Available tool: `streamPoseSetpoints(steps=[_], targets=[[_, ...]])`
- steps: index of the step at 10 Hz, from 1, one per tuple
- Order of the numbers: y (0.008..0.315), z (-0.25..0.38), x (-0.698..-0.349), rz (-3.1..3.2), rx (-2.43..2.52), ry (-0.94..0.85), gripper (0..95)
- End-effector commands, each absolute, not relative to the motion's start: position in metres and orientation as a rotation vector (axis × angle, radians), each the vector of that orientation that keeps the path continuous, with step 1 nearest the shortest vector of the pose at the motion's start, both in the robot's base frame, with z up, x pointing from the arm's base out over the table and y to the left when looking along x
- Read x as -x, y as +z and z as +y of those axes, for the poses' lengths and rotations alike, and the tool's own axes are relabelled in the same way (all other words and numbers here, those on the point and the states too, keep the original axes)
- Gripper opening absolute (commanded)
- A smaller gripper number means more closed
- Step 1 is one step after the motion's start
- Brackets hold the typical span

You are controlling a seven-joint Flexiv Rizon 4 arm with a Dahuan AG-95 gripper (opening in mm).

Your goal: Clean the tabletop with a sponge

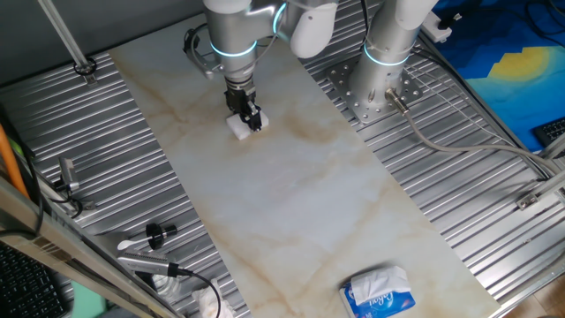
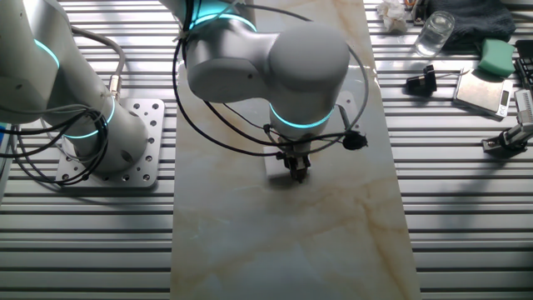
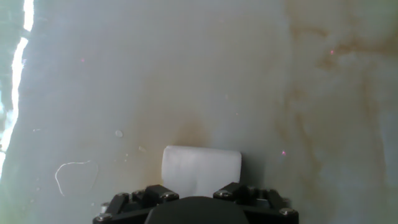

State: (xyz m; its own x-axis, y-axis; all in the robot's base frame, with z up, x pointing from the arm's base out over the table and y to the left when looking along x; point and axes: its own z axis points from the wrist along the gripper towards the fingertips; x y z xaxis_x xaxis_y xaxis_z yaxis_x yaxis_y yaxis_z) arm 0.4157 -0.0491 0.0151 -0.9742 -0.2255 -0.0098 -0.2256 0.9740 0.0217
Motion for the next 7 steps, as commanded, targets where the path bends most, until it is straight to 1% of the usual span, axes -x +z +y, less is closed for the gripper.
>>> streamPoseSetpoints(steps=[1, 4, 5, 7], targets=[[0.0199, -0.0495, -0.4144, 3.119, 0.366, 0.025, 57.0], [0.0158, -0.0495, -0.4143, 3.107, 0.381, 0.036, 57.0], [0.0148, -0.0495, -0.4142, 3.106, 0.389, 0.042, 76.0], [0.0141, -0.0495, -0.4142, 3.102, 0.412, 0.043, 76.0]])
